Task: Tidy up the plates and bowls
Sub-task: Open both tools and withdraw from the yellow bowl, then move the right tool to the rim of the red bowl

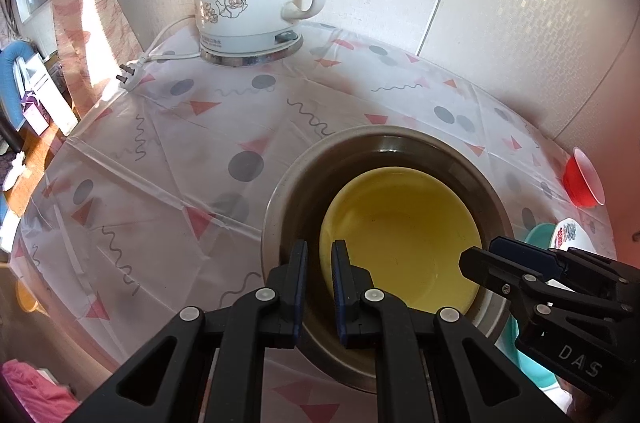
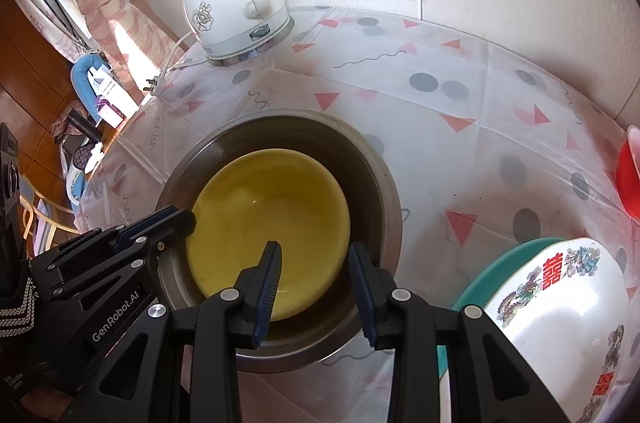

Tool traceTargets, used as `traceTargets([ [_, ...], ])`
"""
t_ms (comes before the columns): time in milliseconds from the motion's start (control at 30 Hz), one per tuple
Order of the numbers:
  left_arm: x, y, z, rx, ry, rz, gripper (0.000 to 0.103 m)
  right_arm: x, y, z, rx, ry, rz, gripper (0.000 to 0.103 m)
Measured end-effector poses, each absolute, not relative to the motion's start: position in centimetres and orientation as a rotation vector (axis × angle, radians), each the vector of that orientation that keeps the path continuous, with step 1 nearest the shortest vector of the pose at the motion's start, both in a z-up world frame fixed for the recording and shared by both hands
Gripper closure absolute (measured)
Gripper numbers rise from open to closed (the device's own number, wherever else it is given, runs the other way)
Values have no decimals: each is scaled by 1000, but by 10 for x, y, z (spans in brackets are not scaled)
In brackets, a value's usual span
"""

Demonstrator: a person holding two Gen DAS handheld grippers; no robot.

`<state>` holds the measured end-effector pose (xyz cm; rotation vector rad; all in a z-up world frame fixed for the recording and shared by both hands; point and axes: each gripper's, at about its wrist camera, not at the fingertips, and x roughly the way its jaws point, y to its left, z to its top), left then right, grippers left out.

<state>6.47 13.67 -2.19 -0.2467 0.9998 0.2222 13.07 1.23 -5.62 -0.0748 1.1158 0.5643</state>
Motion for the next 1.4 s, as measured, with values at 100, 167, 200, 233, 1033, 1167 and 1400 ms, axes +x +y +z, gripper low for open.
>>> traceTargets([
  [100,61,136,-14,-234,971,234,91,129,7,-52,-47,1102,570,68],
  [167,59,135,-9,-226,959,233,91,128,3,-50,-30,1095,571,67],
  [200,58,133,-7,-218,954,232,91,127,1,-50,-23,1093,569,67],
  [233,57,131,-5,-211,948,230,91,127,-1,-49,-16,1091,567,67],
  [1033,62,66,16,-82,906,111,89,126,-73,-39,137,1059,471,65],
  [1167,69,52,16,-57,907,71,89,130,-89,-36,163,1056,441,65],
  [1400,87,25,17,-1,916,-7,87,138,-136,-34,236,1045,347,65],
])
